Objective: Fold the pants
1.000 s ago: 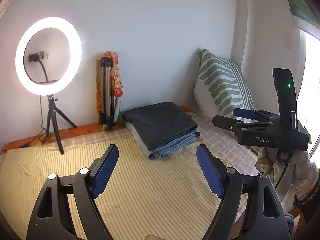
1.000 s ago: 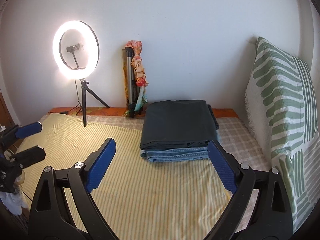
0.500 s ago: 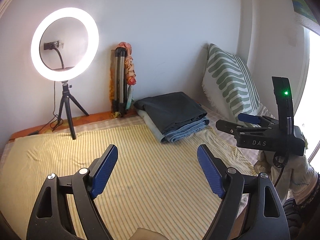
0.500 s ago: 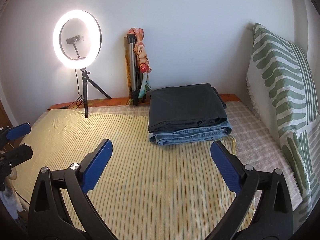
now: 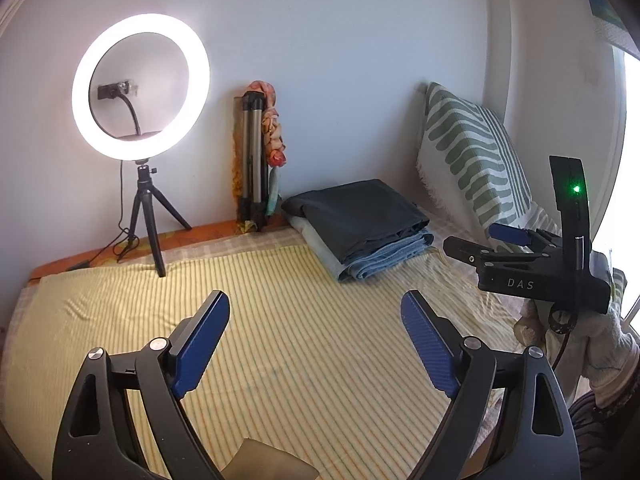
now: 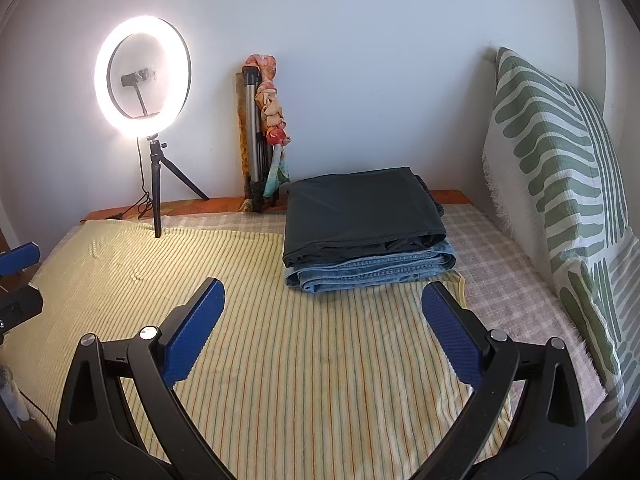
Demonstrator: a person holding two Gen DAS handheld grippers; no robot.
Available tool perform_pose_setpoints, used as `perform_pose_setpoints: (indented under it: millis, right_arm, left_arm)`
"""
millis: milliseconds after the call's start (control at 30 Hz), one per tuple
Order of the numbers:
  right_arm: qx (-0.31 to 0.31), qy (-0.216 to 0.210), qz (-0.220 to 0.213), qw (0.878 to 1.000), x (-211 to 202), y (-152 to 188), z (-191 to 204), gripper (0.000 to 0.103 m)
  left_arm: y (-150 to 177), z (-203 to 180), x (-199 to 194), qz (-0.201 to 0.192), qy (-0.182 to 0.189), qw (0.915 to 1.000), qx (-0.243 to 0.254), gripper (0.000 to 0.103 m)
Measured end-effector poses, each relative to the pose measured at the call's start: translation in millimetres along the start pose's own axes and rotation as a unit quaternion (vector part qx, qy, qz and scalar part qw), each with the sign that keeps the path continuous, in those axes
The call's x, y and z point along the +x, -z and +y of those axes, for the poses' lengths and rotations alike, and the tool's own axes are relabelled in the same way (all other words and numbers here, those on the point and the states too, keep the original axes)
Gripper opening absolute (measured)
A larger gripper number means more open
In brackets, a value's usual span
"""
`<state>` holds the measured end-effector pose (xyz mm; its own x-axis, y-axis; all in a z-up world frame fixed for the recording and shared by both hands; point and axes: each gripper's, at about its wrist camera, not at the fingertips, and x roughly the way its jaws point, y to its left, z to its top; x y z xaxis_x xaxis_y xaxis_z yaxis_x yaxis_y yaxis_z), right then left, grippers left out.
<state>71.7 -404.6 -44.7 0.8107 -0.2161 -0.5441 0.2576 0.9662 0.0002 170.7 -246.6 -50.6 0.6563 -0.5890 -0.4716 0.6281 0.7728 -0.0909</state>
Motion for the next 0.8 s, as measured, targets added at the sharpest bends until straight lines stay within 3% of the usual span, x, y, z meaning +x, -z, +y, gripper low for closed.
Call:
perform_pose_setpoints:
  millis: [800]
  right_arm:
    - [-0.005,-0.003,0.001,1.000,5.3,2.6,4.8,0.101]
  left_arm:
    - [-1.5,0.5,-5.7,-0.012,-0.001,0.9999,0.007,0.092]
